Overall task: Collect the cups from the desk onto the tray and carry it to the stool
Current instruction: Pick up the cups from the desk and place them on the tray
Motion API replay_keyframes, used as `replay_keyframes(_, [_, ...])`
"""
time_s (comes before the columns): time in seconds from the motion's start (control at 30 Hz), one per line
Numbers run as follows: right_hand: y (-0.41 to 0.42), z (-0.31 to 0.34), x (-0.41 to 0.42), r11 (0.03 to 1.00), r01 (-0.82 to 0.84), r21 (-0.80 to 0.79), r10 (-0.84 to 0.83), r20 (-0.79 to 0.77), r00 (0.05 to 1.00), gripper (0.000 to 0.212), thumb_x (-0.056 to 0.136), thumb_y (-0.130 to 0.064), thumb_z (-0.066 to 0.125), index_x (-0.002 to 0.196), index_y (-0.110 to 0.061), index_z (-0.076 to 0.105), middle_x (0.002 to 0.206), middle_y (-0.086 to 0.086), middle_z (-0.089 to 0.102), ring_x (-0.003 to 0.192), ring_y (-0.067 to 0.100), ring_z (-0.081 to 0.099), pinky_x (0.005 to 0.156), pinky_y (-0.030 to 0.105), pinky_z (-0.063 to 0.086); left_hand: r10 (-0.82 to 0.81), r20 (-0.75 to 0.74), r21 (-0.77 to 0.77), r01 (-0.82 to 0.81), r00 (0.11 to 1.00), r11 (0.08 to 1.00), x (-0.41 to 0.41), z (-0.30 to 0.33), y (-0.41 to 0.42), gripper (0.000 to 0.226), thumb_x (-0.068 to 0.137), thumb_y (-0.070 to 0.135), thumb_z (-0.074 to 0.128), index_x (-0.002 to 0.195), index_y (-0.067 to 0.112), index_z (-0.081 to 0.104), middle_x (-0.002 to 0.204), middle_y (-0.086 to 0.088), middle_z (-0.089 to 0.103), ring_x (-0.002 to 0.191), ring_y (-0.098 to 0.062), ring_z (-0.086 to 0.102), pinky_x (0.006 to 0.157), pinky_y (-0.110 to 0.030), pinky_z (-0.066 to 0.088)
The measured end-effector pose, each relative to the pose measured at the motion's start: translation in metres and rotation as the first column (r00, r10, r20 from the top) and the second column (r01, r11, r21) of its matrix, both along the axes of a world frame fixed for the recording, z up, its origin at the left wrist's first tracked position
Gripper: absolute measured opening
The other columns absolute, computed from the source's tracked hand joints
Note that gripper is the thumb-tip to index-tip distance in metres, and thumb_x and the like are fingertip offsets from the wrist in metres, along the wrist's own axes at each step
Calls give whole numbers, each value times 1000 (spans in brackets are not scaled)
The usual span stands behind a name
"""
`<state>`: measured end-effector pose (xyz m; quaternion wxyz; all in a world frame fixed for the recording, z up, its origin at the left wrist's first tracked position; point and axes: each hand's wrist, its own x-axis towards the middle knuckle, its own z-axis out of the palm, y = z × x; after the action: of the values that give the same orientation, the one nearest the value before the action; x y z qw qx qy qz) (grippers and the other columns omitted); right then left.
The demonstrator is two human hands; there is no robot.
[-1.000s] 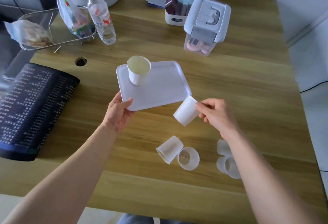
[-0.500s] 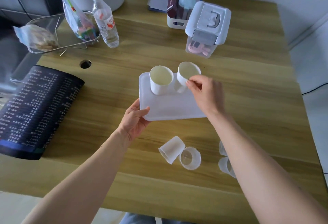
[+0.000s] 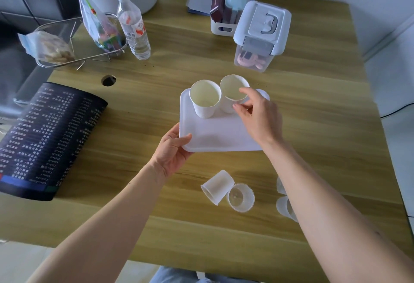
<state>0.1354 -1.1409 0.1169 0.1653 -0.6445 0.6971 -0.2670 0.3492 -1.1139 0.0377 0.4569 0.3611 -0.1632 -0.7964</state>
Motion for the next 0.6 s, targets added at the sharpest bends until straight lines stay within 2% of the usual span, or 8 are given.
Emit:
replay_keyframes(0.1, [11,0,-6,997,67,-25,-66,29,997,36,90,-31,70,122,-18,60,88,-4,76,83,22,67,66,31,43,14,3,-7,-14,1000,1000,4,0,-3,45,90,-13,44,128,7,57,108,-11,70,94,-25,70,75,-35,59])
replay_keyframes(0.2, [32,-7,-14,996,94,-11,-93,57,994,23,84,-32,76,96,-15,66,75,-5,70,74,23,67,67,36,52,33,17,-11,-32,999,999,11,-2,-7,47,89,-12,46,130,8,57,112,-12,69,97,-26,69,76,-35,59])
replay_keyframes(0.27, [47,-17,-18,997,48,55,-52,64,997,20,79,-33,79,78,-16,67,65,-9,64,66,22,65,64,37,54,45,37,-6,-45,998,999,16,-4,-8,48,89,-12,46,131,8,56,113,-13,67,98,-26,69,77,-36,59])
replay_keyframes(0.33, [60,-30,-18,979,6,202,-17,54,998,23,76,-36,81,72,-18,68,60,-12,61,63,17,63,61,32,52,58,62,4,-59,996,998,19,-6,-9,49,89,-12,46,133,7,54,116,-13,65,98,-25,69,80,-36,59])
replay_keyframes(0.4, [71,-43,-16,941,-35,338,16,57,998,22,74,-40,82,73,-21,71,62,-13,64,65,11,64,64,30,53,69,86,10,-70,994,998,23,-9,-9,50,90,-11,45,136,6,50,118,-13,63,98,-25,68,81,-36,59])
replay_keyframes(0.47, [78,-55,-11,889,-86,450,64,65,996,26,70,-44,84,81,-22,74,71,-13,68,72,10,66,71,34,57,78,101,9,-80,992,997,27,-11,-8,49,90,-10,45,137,6,50,117,-12,64,98,-24,68,81,-36,59])
replay_keyframes(0.6, [90,-65,8,739,-127,661,168,1,986,71,60,-60,83,114,-16,65,107,-3,68,99,19,65,87,42,55,109,106,20,-112,988,994,34,-16,-5,42,90,-10,44,125,10,58,109,-8,70,98,-24,70,81,-37,59])
